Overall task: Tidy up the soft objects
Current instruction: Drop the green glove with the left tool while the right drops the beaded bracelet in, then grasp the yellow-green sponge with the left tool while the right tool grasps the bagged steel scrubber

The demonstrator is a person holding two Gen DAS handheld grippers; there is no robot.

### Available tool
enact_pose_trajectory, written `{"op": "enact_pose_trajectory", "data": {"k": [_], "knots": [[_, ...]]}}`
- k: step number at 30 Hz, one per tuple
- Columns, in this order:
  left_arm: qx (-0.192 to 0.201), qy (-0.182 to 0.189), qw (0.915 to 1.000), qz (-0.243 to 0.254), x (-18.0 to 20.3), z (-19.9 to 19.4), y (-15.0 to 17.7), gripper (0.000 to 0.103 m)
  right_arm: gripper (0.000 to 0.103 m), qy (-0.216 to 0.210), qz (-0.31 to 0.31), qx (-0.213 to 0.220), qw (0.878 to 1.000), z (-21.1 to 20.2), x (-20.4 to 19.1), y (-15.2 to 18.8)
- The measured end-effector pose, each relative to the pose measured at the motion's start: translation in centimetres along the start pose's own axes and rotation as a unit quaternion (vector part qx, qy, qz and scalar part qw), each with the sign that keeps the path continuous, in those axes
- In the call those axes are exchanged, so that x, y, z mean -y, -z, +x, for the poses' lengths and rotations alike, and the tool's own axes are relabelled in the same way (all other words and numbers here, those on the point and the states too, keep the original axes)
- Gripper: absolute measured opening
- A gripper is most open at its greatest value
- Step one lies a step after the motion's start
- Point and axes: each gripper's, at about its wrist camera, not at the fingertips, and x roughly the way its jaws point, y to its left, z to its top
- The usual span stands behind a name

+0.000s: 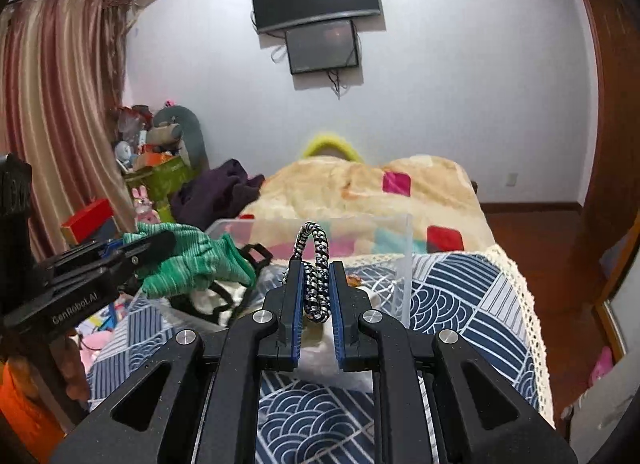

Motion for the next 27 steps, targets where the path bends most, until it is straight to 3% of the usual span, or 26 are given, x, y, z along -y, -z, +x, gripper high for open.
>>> {"op": "enact_pose_trajectory", "data": {"k": [8,14,17,18,19,27], "knots": [[-0.041,-0.007,0.9991,-0.01,-0.7,3.6,0.9,0.019,0.011,0.014,-0.023,-0.05,0.998,3.1,-0.3,1.4],[-0.06,-0.017,0.9981,0.006,-0.1,3.9,1.7,0.02,0.015,0.014,-0.04,-0.064,0.997,2.8,-0.7,1.8],[-0.065,-0.021,0.9976,0.013,0.3,3.2,2.0,0.036,0.02,0.016,-0.045,-0.066,0.997,2.4,-0.8,1.8],[-0.07,-0.02,0.9973,0.009,0.3,3.0,2.0,0.049,0.021,0.016,-0.044,-0.067,0.997,2.2,-0.8,1.9],[-0.07,-0.016,0.9974,0.005,0.2,2.7,2.1,0.054,0.023,0.013,-0.041,-0.068,0.997,1.9,-0.7,1.9],[-0.045,-0.019,0.9988,-0.003,0.0,-1.2,2.3,0.072,0.052,0.017,-0.033,-0.052,0.998,-0.3,-0.9,1.7]]}}
